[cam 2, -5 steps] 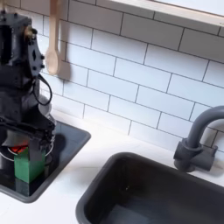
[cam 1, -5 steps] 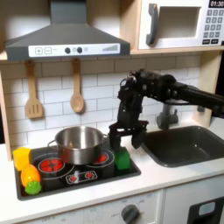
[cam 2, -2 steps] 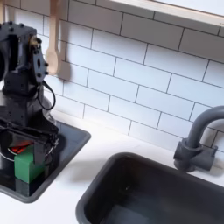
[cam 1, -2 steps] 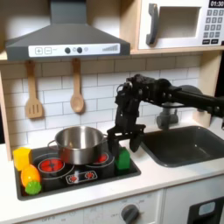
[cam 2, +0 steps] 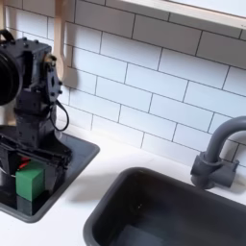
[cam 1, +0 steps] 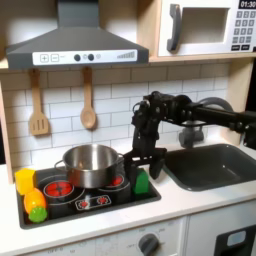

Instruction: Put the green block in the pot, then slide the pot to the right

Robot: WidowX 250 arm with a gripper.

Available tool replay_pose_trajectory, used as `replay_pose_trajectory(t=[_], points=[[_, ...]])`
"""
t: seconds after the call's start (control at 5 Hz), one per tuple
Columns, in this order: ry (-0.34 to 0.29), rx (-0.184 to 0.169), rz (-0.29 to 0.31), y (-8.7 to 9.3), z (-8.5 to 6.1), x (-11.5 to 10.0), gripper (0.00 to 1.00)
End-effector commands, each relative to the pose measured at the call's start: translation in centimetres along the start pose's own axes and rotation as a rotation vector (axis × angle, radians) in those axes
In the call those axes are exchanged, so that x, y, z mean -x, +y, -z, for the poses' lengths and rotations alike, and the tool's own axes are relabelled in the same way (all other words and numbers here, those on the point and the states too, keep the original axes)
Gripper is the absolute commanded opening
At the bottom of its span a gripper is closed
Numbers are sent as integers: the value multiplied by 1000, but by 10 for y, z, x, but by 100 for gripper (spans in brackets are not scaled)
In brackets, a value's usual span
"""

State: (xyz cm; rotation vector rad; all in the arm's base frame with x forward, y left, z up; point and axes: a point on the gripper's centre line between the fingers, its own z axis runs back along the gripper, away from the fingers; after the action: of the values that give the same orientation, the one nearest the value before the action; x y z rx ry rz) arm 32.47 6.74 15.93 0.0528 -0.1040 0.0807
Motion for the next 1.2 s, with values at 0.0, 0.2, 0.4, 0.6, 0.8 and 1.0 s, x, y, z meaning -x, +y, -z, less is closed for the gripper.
replay_pose_trajectory(t=[0.0,0.2,0.4,0.6,0.8,1.0], points=[[35,-4,1,3,15,-3,100],[50,-2,-6,5,21,-7,100],[60,4,4,3,27,-11,100],[63,9,13,0,26,-10,100],[69,6,16,2,26,-6,100],[61,10,20,1,25,-5,90]])
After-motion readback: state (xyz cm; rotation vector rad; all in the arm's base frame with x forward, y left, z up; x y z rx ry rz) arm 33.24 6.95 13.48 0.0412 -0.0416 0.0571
